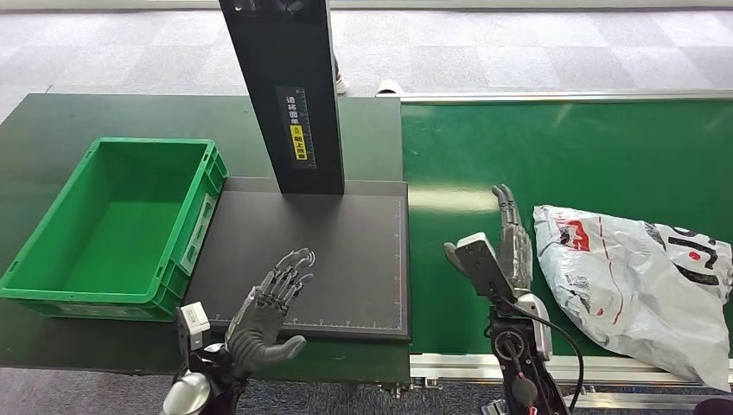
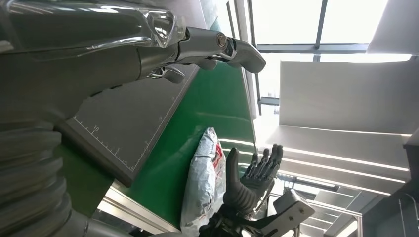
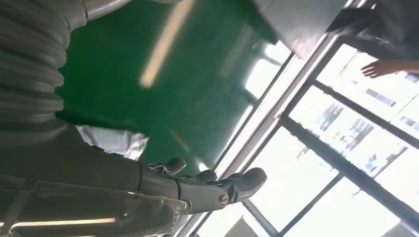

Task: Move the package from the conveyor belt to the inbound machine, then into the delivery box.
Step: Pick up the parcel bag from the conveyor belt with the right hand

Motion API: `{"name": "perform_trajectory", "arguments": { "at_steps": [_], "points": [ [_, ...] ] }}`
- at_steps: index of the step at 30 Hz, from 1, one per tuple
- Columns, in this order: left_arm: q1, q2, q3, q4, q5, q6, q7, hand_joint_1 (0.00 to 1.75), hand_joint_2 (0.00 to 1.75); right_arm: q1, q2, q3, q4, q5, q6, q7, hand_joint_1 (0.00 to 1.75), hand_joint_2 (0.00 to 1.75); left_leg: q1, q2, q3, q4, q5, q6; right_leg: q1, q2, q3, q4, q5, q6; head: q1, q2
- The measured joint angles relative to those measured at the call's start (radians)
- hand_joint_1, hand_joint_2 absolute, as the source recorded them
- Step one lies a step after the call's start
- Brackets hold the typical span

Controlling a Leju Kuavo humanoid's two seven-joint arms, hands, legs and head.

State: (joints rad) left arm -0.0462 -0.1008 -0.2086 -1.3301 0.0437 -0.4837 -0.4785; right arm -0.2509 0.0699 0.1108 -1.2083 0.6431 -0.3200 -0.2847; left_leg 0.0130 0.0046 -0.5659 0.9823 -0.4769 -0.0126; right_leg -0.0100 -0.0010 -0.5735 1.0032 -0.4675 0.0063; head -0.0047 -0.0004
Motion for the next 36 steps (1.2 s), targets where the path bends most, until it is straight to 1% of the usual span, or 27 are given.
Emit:
{"name": "perform_trajectory", "arguments": {
  "at_steps": [3,6,10,13,15,19,21,23,26,31,36],
  "points": [
    [0.003,-0.001,0.006,-0.011,0.000,0.000,0.009,0.00,1.75,0.002,-0.009,-0.078,-0.002,0.071,-0.035,0.023,0.00,1.75,0.000,0.000,0.000,0.000,0.000,0.000,0.000,0.000,0.000,0.000,0.000,0.000,0.000,0.000],
    [0.005,-0.001,0.013,-0.018,-0.001,0.000,0.015,0.00,1.75,0.009,-0.014,-0.144,-0.015,0.113,-0.048,0.039,0.00,1.75,0.000,0.000,0.000,0.000,0.000,0.000,0.000,0.000,0.000,0.000,0.000,0.000,0.000,0.000],
    [0.006,-0.003,0.016,-0.024,-0.001,0.000,0.019,0.00,1.75,0.020,-0.016,-0.198,-0.032,0.142,-0.053,0.047,0.00,1.75,0.000,0.000,0.000,0.000,0.000,0.000,0.000,0.000,0.000,0.000,0.000,0.000,0.000,0.000],
    [0.010,-0.004,0.017,-0.029,-0.003,-0.001,0.022,0.00,1.75,0.031,-0.016,-0.228,-0.044,0.198,-0.065,0.076,0.00,1.75,0.000,0.000,0.001,0.000,0.000,0.000,0.000,0.000,0.000,0.000,0.000,0.000,0.000,0.000],
    [0.012,-0.005,0.017,-0.031,-0.004,-0.003,0.024,0.00,1.75,0.042,-0.015,-0.251,-0.053,0.269,-0.069,0.117,0.00,1.75,0.000,0.000,0.000,0.000,0.000,0.000,0.000,0.000,0.000,0.000,0.000,0.000,0.000,0.000],
    [0.012,-0.010,0.020,-0.032,-0.011,-0.011,0.031,0.00,1.75,0.060,-0.013,-0.307,-0.062,0.454,-0.055,0.246,0.00,1.75,0.000,0.000,0.000,0.000,0.000,0.000,0.000,0.000,0.000,0.000,0.000,0.000,0.000,0.000],
    [0.009,-0.013,0.021,-0.032,-0.014,-0.015,0.034,0.00,1.75,0.064,-0.013,-0.339,-0.056,0.514,-0.041,0.292,0.00,1.75,0.000,0.000,0.000,0.000,0.000,0.000,0.000,0.000,0.000,0.000,0.000,0.000,0.000,0.000],
    [0.007,-0.015,0.022,-0.032,-0.015,-0.018,0.036,0.00,1.75,0.064,-0.013,-0.370,-0.043,0.538,-0.029,0.312,0.00,1.75,0.000,0.000,0.000,0.000,0.000,0.000,0.000,0.000,0.000,0.000,0.000,0.000,0.000,0.000],
    [0.004,-0.019,0.024,-0.032,-0.015,-0.019,0.037,0.00,1.75,0.064,-0.013,-0.401,-0.024,0.545,-0.020,0.319,0.00,1.75,0.000,0.000,0.001,0.000,0.000,0.000,0.000,0.000,0.000,0.000,0.000,0.000,0.000,0.000],
    [0.002,-0.022,0.025,-0.032,-0.015,-0.019,0.039,0.00,1.75,0.064,-0.013,-0.427,-0.005,0.550,-0.013,0.325,0.00,1.75,0.000,0.000,0.001,0.000,0.000,0.000,0.000,0.000,0.000,0.000,0.000,0.000,0.000,0.000],
    [-0.002,-0.027,0.026,-0.032,-0.017,-0.021,0.044,0.00,1.75,0.060,-0.013,-0.450,0.017,0.562,0.016,0.336,0.00,1.75,0.000,0.000,0.000,0.000,0.000,0.000,0.000,0.000,0.000,0.000,0.000,0.000,0.000,0.000]
  ]
}}
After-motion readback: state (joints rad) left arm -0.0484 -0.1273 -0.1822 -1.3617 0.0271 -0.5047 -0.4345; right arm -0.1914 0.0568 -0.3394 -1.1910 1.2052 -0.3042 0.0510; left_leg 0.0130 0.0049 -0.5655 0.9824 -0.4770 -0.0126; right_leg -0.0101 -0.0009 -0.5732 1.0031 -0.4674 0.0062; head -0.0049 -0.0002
